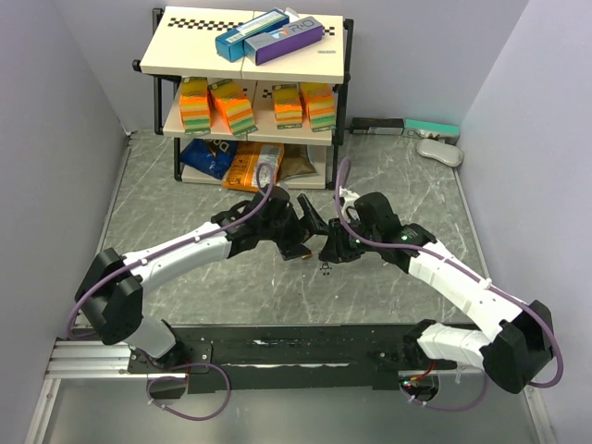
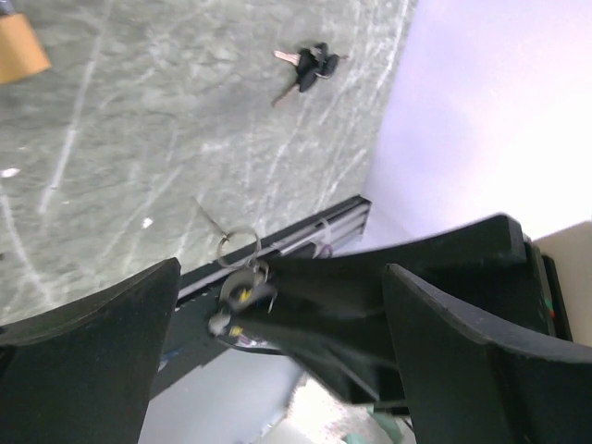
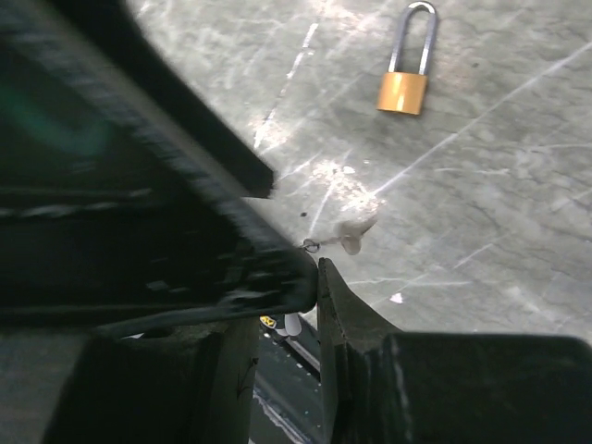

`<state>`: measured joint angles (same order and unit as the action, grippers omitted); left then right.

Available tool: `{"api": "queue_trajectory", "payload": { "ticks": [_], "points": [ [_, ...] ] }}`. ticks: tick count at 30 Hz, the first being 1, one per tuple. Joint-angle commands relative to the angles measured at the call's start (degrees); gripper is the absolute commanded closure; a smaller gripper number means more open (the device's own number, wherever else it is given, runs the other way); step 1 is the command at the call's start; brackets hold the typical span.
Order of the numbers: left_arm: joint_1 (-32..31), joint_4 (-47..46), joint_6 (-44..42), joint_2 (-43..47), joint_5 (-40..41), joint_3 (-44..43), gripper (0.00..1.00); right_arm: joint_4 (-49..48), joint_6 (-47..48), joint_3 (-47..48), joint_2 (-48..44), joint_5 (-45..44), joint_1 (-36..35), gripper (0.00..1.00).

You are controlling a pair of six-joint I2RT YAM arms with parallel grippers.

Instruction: Unlock with the key

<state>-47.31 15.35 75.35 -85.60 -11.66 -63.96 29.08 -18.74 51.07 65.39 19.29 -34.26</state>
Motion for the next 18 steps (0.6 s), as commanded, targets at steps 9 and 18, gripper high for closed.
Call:
{"api": "queue_trajectory", "payload": {
  "ticks": [9,18],
  "points": [
    [-0.1,-10.8,8.7,-2.8,-7.7,2.6,0.06,-1.8,-0.4,2.7,-5.5,3.1,-0.3,0.91],
    [-0.2,-15.0,11.9,-4.8,-11.1,3.3,0.10,-3.4,-0.1,2.2,-6.9,3.4,-0.3,0.91]
  ]
}}
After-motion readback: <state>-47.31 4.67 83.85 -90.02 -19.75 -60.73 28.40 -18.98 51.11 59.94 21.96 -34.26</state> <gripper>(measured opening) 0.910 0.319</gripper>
